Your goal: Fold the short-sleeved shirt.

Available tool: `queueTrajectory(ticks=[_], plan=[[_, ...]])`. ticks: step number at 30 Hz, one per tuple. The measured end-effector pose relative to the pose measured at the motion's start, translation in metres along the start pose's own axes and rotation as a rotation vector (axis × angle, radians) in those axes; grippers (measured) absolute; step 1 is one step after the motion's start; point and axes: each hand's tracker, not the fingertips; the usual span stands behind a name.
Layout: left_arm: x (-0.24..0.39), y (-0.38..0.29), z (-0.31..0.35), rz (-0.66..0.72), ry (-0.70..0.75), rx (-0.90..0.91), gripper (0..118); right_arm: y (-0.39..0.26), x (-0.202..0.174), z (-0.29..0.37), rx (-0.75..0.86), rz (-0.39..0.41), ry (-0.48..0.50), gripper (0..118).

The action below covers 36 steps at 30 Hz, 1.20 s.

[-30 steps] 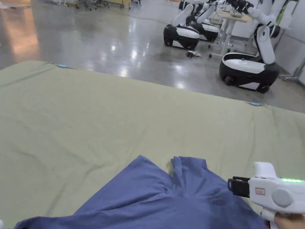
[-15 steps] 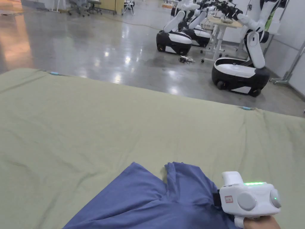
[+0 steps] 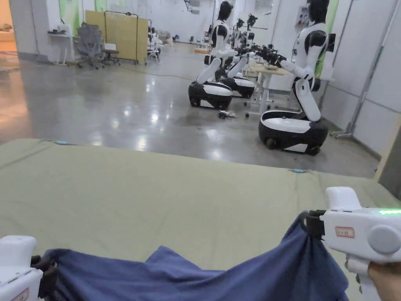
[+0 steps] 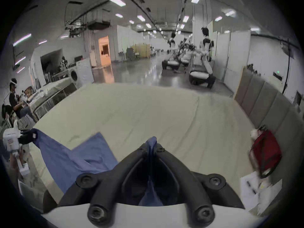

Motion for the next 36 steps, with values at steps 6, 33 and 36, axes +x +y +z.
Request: queueTrajectory(ticks=[6, 33, 36], plan=[[0.025, 0.117, -0.018, -0.051, 0.013, 0.138, 4, 0.095, 0.042, 0.051, 0.195, 0.006, -0.136, 9], [0.075, 0.271, -0.083, -0.260, 0.253, 0.283, 4, 0.195, 0.093, 0.036, 0.360, -0.143, -0.176, 9], [0.081, 0.233, -0.108, -0.241, 0.246, 0.214, 4, 0.161, 0.093, 0.005, 0.308, -0.173, -0.192, 9]])
